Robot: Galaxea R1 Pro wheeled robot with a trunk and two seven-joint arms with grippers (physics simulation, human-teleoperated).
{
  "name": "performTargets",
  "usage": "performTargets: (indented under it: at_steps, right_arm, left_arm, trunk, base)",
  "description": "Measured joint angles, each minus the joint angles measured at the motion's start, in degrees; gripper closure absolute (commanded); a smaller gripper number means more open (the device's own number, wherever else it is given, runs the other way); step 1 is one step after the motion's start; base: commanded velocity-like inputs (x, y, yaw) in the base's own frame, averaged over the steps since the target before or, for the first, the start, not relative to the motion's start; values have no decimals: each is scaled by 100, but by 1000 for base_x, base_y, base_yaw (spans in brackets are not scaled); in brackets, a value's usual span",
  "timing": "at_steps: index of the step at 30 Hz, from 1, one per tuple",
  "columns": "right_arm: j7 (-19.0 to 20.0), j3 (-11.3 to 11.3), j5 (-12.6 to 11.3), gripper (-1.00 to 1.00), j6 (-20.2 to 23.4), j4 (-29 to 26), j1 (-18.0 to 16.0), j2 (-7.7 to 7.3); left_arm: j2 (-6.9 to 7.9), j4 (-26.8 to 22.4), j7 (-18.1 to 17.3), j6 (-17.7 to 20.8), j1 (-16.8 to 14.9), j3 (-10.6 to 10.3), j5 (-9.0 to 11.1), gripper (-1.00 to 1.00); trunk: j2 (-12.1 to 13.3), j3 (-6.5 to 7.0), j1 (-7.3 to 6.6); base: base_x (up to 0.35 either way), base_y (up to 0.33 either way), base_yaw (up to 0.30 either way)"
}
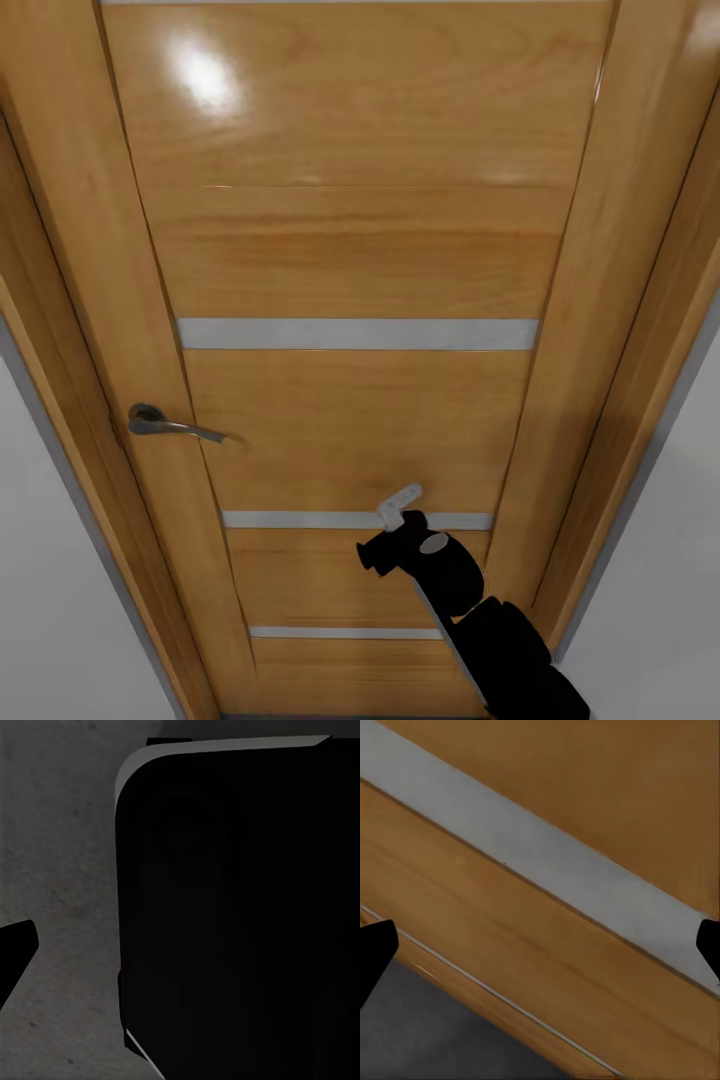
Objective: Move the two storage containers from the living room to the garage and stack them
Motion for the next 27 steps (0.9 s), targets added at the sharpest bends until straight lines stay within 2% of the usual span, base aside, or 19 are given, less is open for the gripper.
performTargets:
  at_steps: [4,10,14,16,19,21,24,27]
  right_arm:
    - [-150,-3,-22,-100,-68,496,-198,127]
    - [-186,-9,-71,-100,-489,1634,-757,175]
    - [-188,-5,-160,-100,-649,1909,-877,175]
    - [-298,-7,-257,-100,-669,1917,-884,179]
    - [-343,-10,-242,-100,-668,1894,-865,181]
    - [-367,-15,-141,-100,-648,1792,-823,185]
    - [-457,-6,-176,-100,-597,1551,-797,189]
    - [-740,4,-245,-100,-364,1333,-785,196]
  left_arm:
    - [0,-2,0,0,0,0,0,-100]
    - [0,0,0,0,0,0,0,-100]
    - [0,1,0,0,-1,0,0,-100]
    - [0,0,0,0,-1,0,0,-100]
    - [0,0,0,0,-1,0,0,-100]
    - [0,0,0,0,0,0,0,-100]
    - [0,0,0,0,0,0,0,-100]
    - [0,1,0,-1,-1,0,0,-100]
  trunk:
    - [-1,0,0]
    - [0,0,0]
    - [-1,0,-1]
    - [0,-2,0]
    - [0,-1,0]
    - [0,-1,0]
    - [0,-1,0]
    - [0,-1,0]
  base:
    - [0,0,0]
    - [0,0,0]
    - [0,0,0]
    - [0,0,0]
    - [0,0,0]
    - [0,0,0]
    - [0,0,0]
    - [0,0,0]
